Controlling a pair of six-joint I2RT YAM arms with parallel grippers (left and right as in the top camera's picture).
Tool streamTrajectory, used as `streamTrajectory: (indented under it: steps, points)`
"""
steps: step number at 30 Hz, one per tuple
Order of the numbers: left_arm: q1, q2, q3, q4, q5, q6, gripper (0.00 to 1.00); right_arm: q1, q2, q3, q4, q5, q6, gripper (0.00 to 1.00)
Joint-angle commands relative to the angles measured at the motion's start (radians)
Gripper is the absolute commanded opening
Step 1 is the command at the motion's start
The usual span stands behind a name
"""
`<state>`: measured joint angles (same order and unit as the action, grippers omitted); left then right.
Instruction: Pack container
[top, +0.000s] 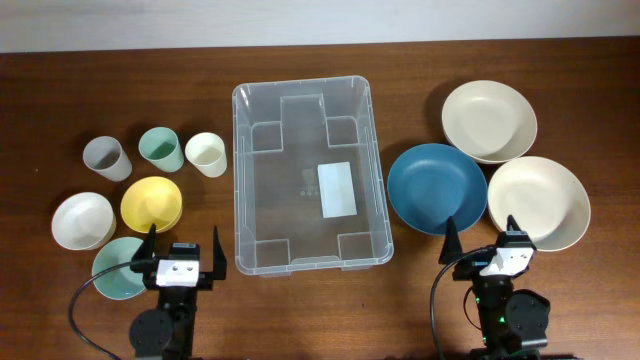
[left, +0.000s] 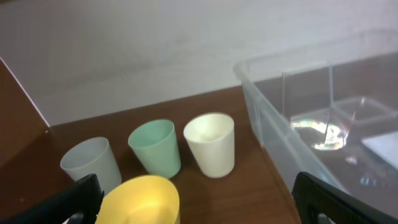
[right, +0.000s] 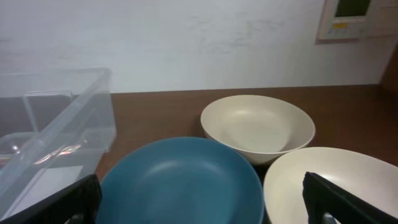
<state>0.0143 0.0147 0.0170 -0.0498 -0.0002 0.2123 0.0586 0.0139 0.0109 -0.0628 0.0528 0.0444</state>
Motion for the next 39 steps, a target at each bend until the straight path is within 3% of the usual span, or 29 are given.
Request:
streamTrajectory:
  steps: [1,10,18,24,29,35,39]
  points:
    - [0.002,-0.008,-0.005,0.011,0.001,-0.124,1.0,-0.007,-0.008,0.001,-0.002,-0.061,0.061,0.99]
    - [0.002,0.115,0.175,-0.077,0.0,-0.179,1.0,-0.008,0.133,0.196,-0.16,-0.029,0.088,0.99]
    - [0.002,0.505,0.56,-0.288,-0.006,-0.179,1.0,-0.053,0.558,0.606,-0.374,-0.013,0.166,0.99]
    - [0.002,0.765,0.838,-0.555,-0.003,-0.179,1.0,-0.264,0.866,0.979,-0.702,-0.143,0.182,0.99]
    - [0.002,0.922,1.005,-0.725,-0.002,-0.179,1.0,-0.566,1.112,1.26,-0.959,-0.444,0.177,0.99]
    - [0.002,0.934,1.032,-0.752,-0.003,-0.178,1.0,-0.87,1.225,1.317,-1.08,-0.447,0.172,0.99]
    - [0.002,0.934,1.032,-0.751,-0.003,-0.178,1.0,-1.027,1.295,1.301,-1.109,-0.518,0.071,0.99]
